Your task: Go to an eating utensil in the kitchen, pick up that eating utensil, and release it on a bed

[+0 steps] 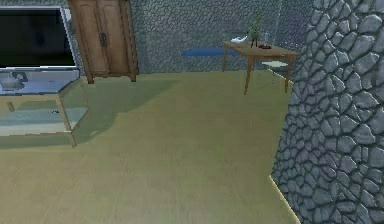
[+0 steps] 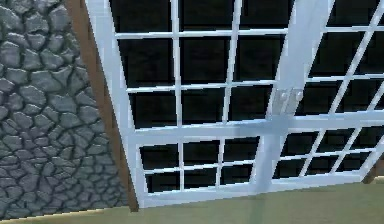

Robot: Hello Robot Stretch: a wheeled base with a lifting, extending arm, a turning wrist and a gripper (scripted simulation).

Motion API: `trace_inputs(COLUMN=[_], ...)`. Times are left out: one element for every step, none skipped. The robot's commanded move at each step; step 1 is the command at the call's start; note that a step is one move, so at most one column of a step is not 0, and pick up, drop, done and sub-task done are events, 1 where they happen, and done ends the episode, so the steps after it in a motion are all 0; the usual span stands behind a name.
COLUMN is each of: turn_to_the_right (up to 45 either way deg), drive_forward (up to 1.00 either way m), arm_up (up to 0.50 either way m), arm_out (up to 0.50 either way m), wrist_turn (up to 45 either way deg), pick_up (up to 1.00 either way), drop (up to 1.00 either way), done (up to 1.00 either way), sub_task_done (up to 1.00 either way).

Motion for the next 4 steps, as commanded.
trace_inputs(turn_to_the_right=[0.0,-45.0,-15.0,-3.0], drive_forward=[0.20,0.00,0.00,0.00], arm_up=[0.00,0.00,0.00,0.00], arm_out=[0.00,0.00,0.00,0.00], wrist_turn=[0.0,0.0,0.0,0.0], pick_up=[0.00,0.00,0.00,0.00], drop=[0.00,0.00,0.00,0.00], done=[0.00,0.00,0.00,0.00], sub_task_done=[0.00,0.00,0.00,0.00])
